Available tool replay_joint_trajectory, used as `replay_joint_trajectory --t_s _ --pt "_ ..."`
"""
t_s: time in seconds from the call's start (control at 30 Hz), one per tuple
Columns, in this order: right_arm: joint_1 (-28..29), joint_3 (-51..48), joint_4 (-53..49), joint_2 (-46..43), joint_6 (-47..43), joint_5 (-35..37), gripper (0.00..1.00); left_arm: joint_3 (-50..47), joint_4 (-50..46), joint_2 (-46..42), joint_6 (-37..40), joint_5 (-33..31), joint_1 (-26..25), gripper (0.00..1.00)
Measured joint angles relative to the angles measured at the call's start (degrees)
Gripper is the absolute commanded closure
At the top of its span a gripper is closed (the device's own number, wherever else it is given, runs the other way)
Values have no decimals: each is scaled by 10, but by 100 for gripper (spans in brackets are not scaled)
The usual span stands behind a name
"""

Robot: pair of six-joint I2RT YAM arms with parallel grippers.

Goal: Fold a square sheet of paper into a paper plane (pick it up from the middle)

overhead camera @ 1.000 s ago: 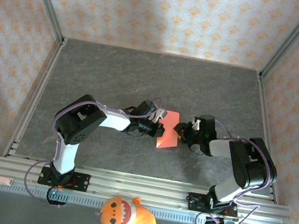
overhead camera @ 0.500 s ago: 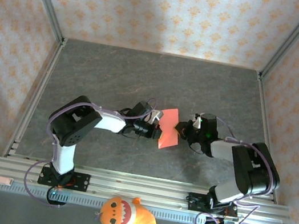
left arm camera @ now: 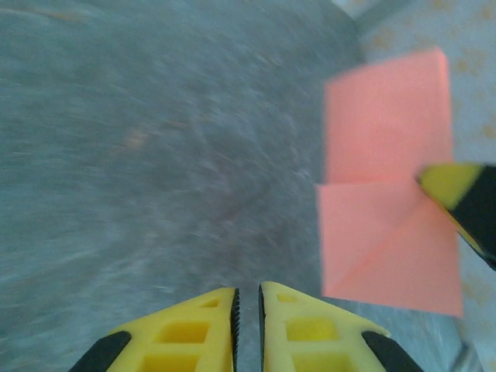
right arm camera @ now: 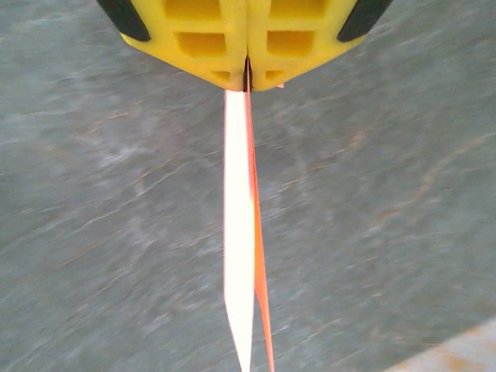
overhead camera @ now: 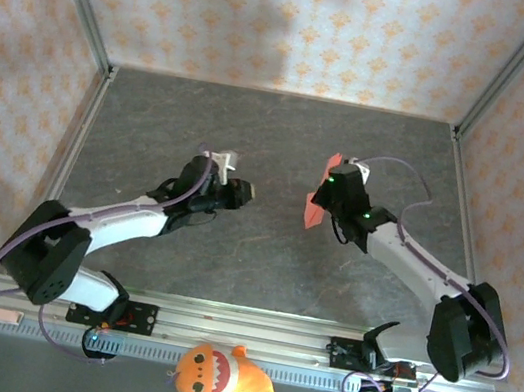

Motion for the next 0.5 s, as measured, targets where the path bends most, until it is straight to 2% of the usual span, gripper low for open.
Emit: replay_joint_trajectory --t_s 0.13,0.23,0.37,0.5 --pt "41 50 -87 63 -33 149 97 -57 -12 -55 -27 -33 47 81" --pt "54 68 -138 103 -49 224 97 -80 -30 -93 -35 -53 68 80" --pt "74 87 -184 156 -60 281 97 -95 -44 -136 -45 -71 82 79" --pt "122 134 -226 249 -56 296 96 -103 -49 -167 -50 -87 88 79"
